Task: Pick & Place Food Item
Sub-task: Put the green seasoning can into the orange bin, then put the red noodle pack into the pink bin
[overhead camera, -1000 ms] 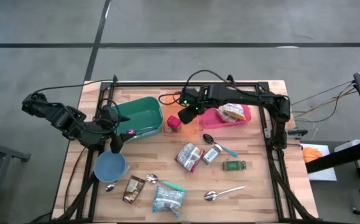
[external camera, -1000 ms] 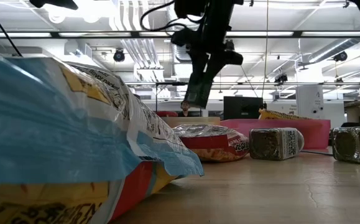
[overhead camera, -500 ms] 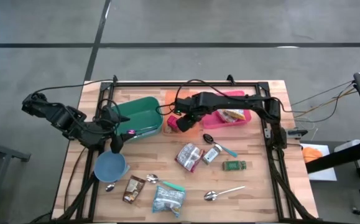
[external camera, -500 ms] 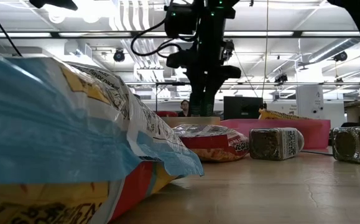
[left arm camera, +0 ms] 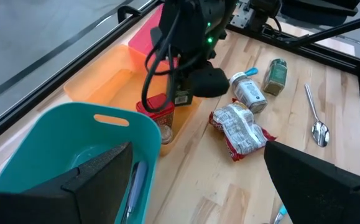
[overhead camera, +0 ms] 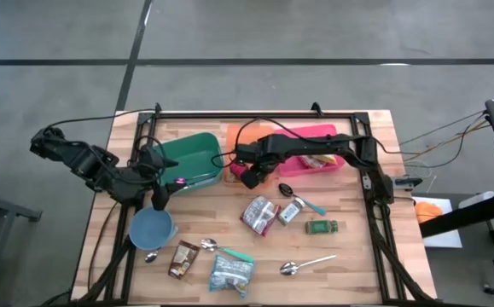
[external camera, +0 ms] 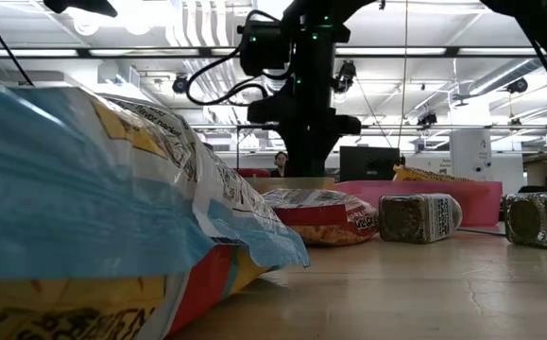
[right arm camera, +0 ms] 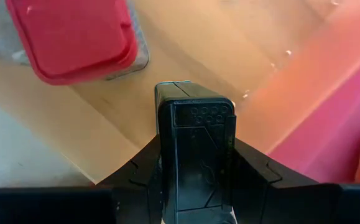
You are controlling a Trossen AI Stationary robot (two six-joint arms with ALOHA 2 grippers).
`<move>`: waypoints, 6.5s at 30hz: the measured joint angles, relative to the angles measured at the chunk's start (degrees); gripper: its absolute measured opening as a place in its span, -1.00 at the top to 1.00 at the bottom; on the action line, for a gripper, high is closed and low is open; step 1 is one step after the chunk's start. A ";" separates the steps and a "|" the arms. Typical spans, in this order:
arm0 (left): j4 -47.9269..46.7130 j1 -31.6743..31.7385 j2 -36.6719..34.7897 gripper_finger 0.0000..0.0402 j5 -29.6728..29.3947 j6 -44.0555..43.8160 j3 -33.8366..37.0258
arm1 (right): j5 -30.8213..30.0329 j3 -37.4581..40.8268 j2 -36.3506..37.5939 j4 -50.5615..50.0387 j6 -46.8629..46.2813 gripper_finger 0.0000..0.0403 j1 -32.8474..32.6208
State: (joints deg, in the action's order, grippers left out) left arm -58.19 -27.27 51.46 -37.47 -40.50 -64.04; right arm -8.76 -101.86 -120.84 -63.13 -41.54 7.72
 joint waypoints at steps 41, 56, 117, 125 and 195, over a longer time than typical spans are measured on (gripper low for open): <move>0.04 0.00 0.00 -0.81 1.11 0.02 0.65 | 1.34 -1.70 0.03 0.27 5.38 0.04 -1.02; -0.11 0.00 0.00 -0.81 3.27 0.03 0.65 | -8.01 -11.13 0.14 -14.93 10.94 0.04 -7.02; 16.26 0.42 0.37 -0.81 4.05 15.22 3.79 | -23.18 15.28 -1.17 26.12 27.40 0.04 -36.70; 16.15 0.42 0.28 -0.81 4.06 15.24 4.15 | -28.08 14.99 -4.54 25.49 31.13 0.04 -36.12; 15.45 0.44 0.26 -0.81 4.09 16.12 4.38 | -48.01 12.30 12.67 6.96 5.07 0.96 -35.62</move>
State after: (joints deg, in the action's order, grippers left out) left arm -42.75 -26.82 51.72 -33.39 -24.38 -59.66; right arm -56.77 -89.57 -108.17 -56.17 -36.47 -27.90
